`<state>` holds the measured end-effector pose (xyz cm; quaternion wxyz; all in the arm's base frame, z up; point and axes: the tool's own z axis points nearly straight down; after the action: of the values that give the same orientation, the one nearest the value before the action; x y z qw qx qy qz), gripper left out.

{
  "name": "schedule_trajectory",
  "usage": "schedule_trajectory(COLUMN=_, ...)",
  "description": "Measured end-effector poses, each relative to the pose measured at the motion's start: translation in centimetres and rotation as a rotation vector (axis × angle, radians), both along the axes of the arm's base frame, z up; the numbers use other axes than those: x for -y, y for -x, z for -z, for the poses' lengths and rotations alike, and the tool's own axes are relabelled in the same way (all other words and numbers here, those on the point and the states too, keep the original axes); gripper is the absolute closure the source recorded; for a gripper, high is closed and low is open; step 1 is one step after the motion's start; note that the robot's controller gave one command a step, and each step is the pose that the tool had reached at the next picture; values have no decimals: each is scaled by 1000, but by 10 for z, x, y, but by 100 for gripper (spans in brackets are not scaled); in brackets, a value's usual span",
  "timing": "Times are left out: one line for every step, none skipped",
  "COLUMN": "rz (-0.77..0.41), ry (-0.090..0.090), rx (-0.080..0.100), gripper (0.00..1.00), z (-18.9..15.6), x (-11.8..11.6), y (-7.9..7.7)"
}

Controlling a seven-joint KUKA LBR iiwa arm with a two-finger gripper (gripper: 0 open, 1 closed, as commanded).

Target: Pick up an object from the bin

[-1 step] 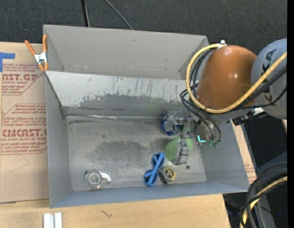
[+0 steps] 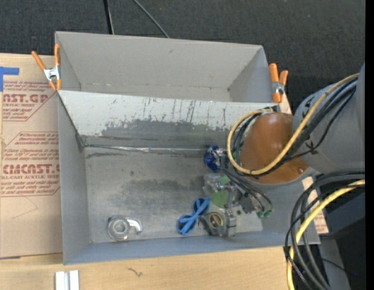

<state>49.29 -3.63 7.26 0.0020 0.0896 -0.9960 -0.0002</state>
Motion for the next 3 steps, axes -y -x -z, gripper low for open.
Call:
schedule_trajectory(rz=1, ry=1, rx=12, gripper=100, z=-5, x=0, y=-5)
schedule_trajectory(rz=0, ry=0, rx=5, gripper=0, z=-3, x=-1, y=-2)
schedule_trajectory(rz=0, ry=0, rx=8, gripper=100, z=-4, x=-1, y=-3)
